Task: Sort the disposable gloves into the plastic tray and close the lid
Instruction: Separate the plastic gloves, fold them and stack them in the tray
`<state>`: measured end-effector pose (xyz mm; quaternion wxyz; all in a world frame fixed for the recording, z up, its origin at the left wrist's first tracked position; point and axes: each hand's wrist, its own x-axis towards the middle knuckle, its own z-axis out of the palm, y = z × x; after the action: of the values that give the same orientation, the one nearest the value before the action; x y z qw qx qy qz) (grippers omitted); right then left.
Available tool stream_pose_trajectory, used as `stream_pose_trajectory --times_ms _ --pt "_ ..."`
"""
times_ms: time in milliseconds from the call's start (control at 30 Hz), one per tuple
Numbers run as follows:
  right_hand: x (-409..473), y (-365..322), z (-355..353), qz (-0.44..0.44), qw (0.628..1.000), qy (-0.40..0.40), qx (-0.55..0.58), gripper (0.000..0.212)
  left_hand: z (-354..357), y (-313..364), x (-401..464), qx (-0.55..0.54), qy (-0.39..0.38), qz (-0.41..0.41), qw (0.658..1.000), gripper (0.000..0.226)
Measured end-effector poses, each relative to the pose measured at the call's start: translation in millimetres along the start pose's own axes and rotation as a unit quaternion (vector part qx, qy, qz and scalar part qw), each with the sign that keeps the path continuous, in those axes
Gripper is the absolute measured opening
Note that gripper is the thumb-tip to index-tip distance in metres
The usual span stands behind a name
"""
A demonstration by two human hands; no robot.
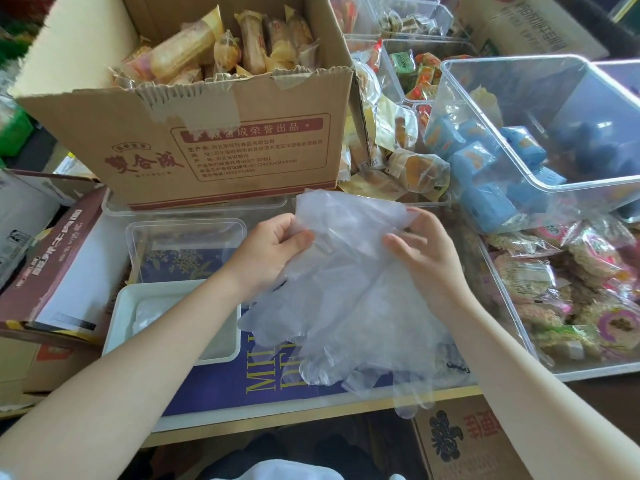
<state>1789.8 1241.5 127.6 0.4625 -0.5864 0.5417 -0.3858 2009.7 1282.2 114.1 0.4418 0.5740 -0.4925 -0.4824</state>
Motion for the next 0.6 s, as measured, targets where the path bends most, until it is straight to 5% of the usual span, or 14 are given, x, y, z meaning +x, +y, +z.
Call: stream_pose_trajectory --times_ms 100,367,433,500,600 --pt "-6.2 3.8 5.5 -0.023 0.999 -0.020 0.010 0.023 -0.8 1.5 -1.3 -0.012 -0.004 -0.002 1.000 0.047" --pt "-18.5 -2.2 9.3 -0.108 0.980 0.109 -0.128 0.013 -1.8 -1.7 -1.0 -0.007 0.011 -0.037 0.999 0.024" --pt "-23.5 0.2 6.0 -0.191 0.936 0.133 -0.262 0.019 -1.3 -3.7 -1.1 0.001 0.014 -0.031 0.999 0.015" --pt "-25.8 2.5 2.1 -0.261 0.856 0.172 -0.413 0.025 0.5 -2.8 -3.5 -0.005 0.016 -0.028 0.999 0.020" --pt "-31.1 -2.6 -0.9 -0.310 0.786 0.202 -0.496 0.026 4.7 0.2 -5.1 0.001 0.025 -0.037 0.999 0.032"
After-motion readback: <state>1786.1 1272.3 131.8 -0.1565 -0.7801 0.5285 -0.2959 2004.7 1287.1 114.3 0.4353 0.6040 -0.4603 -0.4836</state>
